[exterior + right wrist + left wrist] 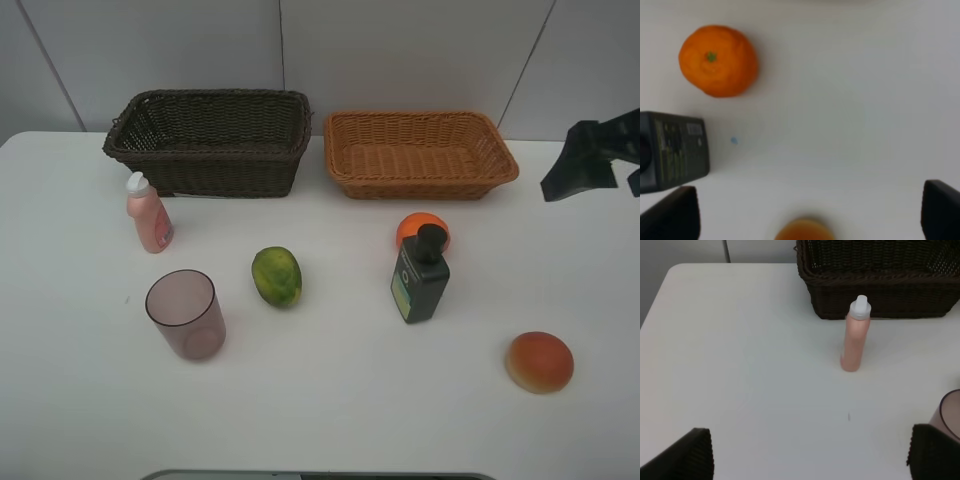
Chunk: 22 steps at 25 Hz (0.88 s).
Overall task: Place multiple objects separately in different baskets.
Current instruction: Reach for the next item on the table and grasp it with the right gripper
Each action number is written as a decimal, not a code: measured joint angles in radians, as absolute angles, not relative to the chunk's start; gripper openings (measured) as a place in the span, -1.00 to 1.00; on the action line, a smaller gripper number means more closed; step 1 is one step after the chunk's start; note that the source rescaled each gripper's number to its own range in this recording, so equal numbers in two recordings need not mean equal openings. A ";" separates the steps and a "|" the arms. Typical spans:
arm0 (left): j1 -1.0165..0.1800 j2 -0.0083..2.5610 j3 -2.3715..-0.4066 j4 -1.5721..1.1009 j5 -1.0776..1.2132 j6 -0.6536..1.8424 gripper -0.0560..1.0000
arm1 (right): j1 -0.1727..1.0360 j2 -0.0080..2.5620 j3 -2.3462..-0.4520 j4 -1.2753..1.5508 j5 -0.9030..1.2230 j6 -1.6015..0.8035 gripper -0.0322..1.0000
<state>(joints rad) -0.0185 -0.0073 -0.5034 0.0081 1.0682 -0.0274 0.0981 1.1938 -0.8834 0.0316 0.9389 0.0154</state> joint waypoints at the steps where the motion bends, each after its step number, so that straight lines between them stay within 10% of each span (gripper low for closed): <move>1: -0.019 -0.007 -0.503 0.008 1.068 -0.027 1.00 | 0.098 1.211 -0.883 0.041 0.951 0.029 0.75; 22: -0.019 -0.007 -0.503 0.008 1.068 -0.027 1.00 | 0.201 1.270 -0.664 -0.008 0.803 0.522 0.75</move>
<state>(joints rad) -0.0185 -0.0073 -0.5034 0.0081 1.0682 -0.0274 0.2013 1.2698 -0.6637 -0.0079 0.8030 0.5221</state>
